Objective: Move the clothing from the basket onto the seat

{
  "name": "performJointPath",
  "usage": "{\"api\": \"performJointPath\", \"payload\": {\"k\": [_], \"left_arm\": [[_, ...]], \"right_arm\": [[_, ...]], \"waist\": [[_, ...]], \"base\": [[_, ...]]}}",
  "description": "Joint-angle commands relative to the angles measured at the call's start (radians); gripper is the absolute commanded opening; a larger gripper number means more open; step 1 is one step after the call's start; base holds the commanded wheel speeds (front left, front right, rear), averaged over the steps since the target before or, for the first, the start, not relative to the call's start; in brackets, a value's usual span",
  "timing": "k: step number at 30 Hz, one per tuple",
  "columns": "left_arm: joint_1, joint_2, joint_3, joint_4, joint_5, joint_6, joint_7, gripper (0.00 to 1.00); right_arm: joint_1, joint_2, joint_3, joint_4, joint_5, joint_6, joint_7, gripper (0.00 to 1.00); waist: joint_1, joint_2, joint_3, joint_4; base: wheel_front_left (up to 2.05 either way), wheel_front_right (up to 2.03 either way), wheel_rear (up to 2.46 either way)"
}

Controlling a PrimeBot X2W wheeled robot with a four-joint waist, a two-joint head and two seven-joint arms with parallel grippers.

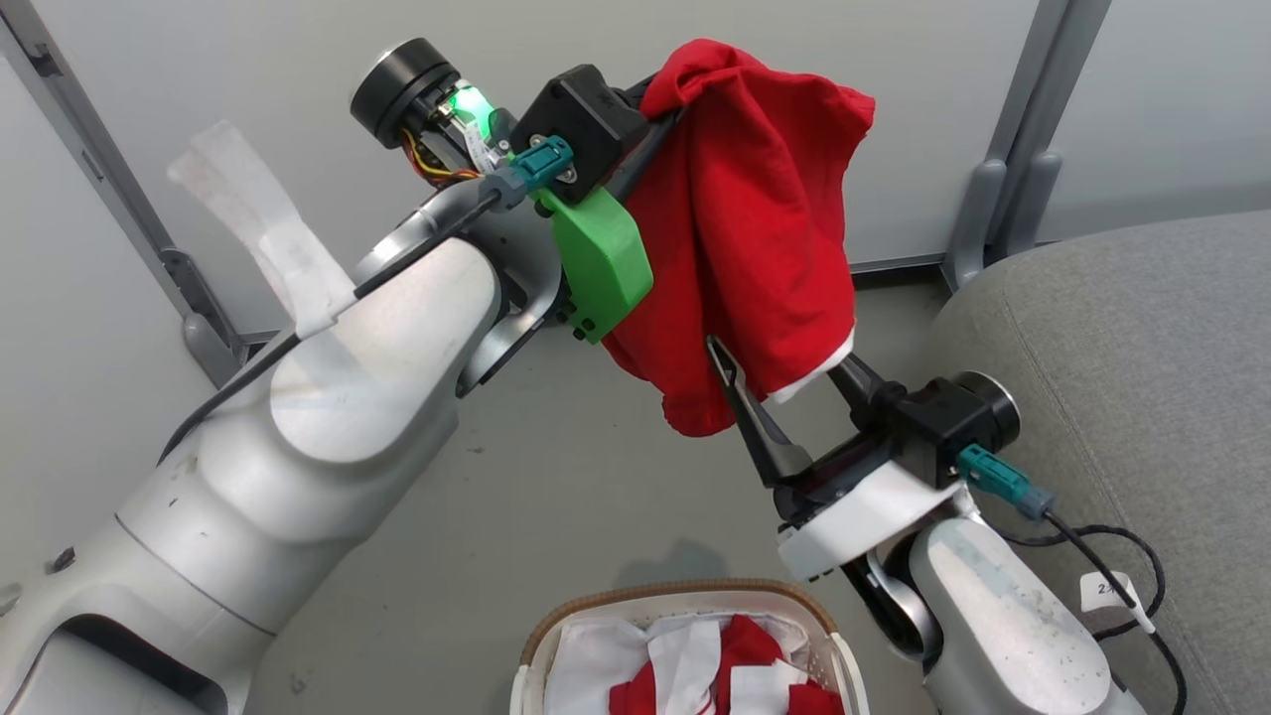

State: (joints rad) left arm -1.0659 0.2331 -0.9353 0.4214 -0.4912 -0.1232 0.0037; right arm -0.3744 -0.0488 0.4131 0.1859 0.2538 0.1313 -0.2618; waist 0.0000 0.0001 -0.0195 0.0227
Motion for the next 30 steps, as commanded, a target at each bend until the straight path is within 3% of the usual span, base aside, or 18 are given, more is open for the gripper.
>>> {"api": "performJointPath", "payload": {"k": [1,2,3,4,5,6,18,19,20,21,23,24,30], "left_arm": [[0.012,-0.005,0.003,-0.010,-0.009,0.006,0.002,0.00],[0.018,-0.006,0.002,-0.016,-0.012,0.008,0.003,0.00],[0.022,-0.004,0.001,-0.022,-0.015,0.009,0.004,0.00],[0.028,-0.001,-0.002,-0.029,-0.017,0.010,0.005,0.00],[0.035,0.002,-0.004,-0.035,-0.019,0.012,0.004,0.00],[0.044,0.005,-0.006,-0.040,-0.022,0.013,0.003,0.00],[0.230,0.043,0.023,-0.035,-0.082,0.084,-0.093,0.00],[0.250,0.040,0.026,-0.033,-0.089,0.090,-0.111,0.35],[0.266,0.039,0.028,-0.028,-0.095,0.092,-0.124,0.45],[0.285,0.038,0.028,-0.021,-0.097,0.096,-0.141,0.48],[0.320,0.033,0.029,-0.009,-0.102,0.101,-0.180,0.88],[0.339,0.027,0.032,-0.005,-0.109,0.105,-0.197,1.00],[0.456,0.000,0.051,0.007,-0.119,0.115,-0.262,1.00]], "right_arm": [[-0.011,-0.003,-0.011,0.004,-0.009,-0.001,-0.005,1.00],[-0.014,-0.003,-0.020,0.011,-0.013,-0.001,-0.005,0.85],[-0.019,-0.003,-0.030,0.015,-0.017,-0.001,-0.005,0.53],[-0.025,-0.003,-0.038,0.020,-0.021,-0.001,-0.005,0.30],[-0.028,-0.003,-0.041,0.024,-0.022,-0.001,-0.005,0.11],[-0.031,-0.003,-0.047,0.029,-0.026,-0.001,-0.005,0.00],[-0.044,-0.003,-0.136,0.019,-0.068,-0.001,-0.005,0.00],[-0.043,-0.003,-0.144,0.017,-0.073,-0.001,-0.005,0.00],[-0.043,-0.003,-0.150,0.017,-0.075,-0.001,-0.005,0.00],[-0.043,-0.003,-0.158,0.017,-0.080,-0.001,-0.005,0.00],[-0.045,-0.003,-0.172,0.015,-0.085,-0.001,-0.005,0.00],[-0.045,-0.003,-0.177,0.014,-0.090,-0.001,-0.005,0.00],[-0.044,-0.003,-0.218,0.001,-0.116,-0.001,-0.005,0.00]], "waist": [[0.0000,-0.0001,-0.003,0.008],[0.0000,-0.0001,-0.004,0.011],[0.0000,-0.0001,-0.005,0.012],[0.0000,-0.0001,-0.005,0.014],[0.0000,-0.0001,-0.006,0.015],[0.0000,-0.0001,-0.007,0.016],[0.0000,-0.0001,-0.007,0.003],[0.0000,-0.0001,-0.006,0.003],[0.0000,-0.0001,-0.005,0.002],[0.0000,-0.0001,-0.004,0.002],[0.0000,-0.0001,-0.002,0.001],[0.0000,-0.0001,-0.001,0.000],[0.0000,-0.0001,0.003,-0.002]], "base": [[0.00,0.00,0.00],[0.00,0.00,0.00],[0.00,0.00,0.00],[0.00,0.00,0.00],[0.00,0.00,0.00],[0.00,0.00,0.00],[0.00,0.00,0.00],[0.00,0.00,0.00],[0.00,0.00,0.00],[0.00,0.00,0.00],[0.00,0.00,0.00],[0.00,0.00,0.00],[0.00,0.00,0.00]]}}
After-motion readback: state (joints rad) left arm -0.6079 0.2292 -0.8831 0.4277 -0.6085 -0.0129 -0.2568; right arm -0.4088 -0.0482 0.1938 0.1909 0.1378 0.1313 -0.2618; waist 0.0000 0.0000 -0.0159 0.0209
